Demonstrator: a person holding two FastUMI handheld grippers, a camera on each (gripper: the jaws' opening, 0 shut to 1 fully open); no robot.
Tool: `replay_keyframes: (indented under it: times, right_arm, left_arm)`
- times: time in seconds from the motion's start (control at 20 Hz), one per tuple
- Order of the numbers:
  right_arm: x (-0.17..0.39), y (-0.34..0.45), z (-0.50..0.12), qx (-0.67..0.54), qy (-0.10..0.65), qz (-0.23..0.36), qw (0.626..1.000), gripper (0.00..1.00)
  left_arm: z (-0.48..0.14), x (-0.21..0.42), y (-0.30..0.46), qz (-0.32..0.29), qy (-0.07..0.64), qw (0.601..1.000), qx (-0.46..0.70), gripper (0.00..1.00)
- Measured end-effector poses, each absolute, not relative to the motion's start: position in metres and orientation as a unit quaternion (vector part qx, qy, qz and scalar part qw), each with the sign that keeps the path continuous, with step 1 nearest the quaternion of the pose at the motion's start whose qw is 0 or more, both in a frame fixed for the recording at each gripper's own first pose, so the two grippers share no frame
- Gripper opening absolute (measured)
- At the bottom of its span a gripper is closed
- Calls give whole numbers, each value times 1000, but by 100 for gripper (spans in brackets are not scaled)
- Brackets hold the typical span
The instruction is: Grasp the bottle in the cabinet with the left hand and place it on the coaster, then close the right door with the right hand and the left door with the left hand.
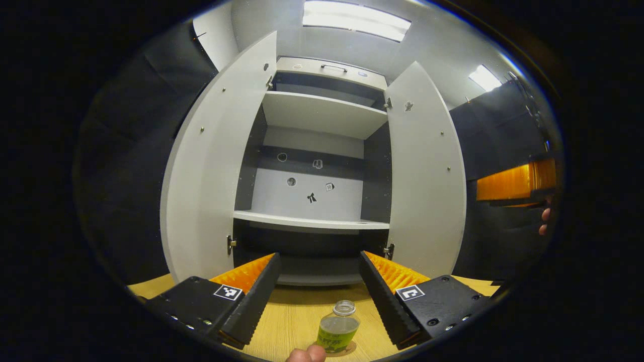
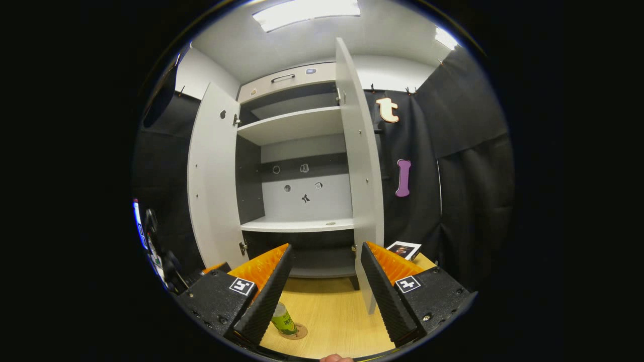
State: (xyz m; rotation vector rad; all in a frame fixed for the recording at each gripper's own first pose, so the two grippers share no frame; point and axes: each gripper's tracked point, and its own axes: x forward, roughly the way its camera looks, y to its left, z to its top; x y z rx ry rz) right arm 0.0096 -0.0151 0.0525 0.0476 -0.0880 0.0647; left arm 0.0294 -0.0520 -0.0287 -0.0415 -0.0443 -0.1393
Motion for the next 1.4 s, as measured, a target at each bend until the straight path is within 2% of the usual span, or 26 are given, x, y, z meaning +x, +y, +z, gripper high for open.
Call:
replay_keyframes:
  times: [0.05, 0.1, 0.35, 0.5, 0.65, 0.95, 1.15, 1.4]
  right_arm:
    - [11, -18, 54, 27, -51, 33, 998, 84]
    - [12, -20, 54, 30, -59, 32, 997, 84]
    - [17, -21, 26, 56, -45, 45, 996, 83]
    - [11, -29, 32, 64, -47, 66, 995, 84]
    - [11, -71, 74, 49, -81, 51, 994, 83]
    - [41, -166, 179, 78, -159, -22, 984, 83]
    - [78, -187, 222, 79, -168, -22, 982, 82]
    - [127, -192, 232, 45, -149, -35, 987, 82]
  left_arm:
    - [-22, 28, -49, -67, -22, 997, -13, 99]
    - [-16, 26, -48, -64, -19, 998, -11, 95]
    - [-11, 12, -52, -46, 13, 999, -24, 95]
    - [-15, 5, -48, -24, 17, 999, -29, 95]
    - [-21, -2, -45, -18, 24, 999, -19, 95]
    - [-19, -10, -42, 3, 2, 1000, -8, 95]
    - [-14, -15, -44, -2, -3, 1000, -8, 95]
    - [-13, -20, -35, 6, 0, 1000, -1, 95]
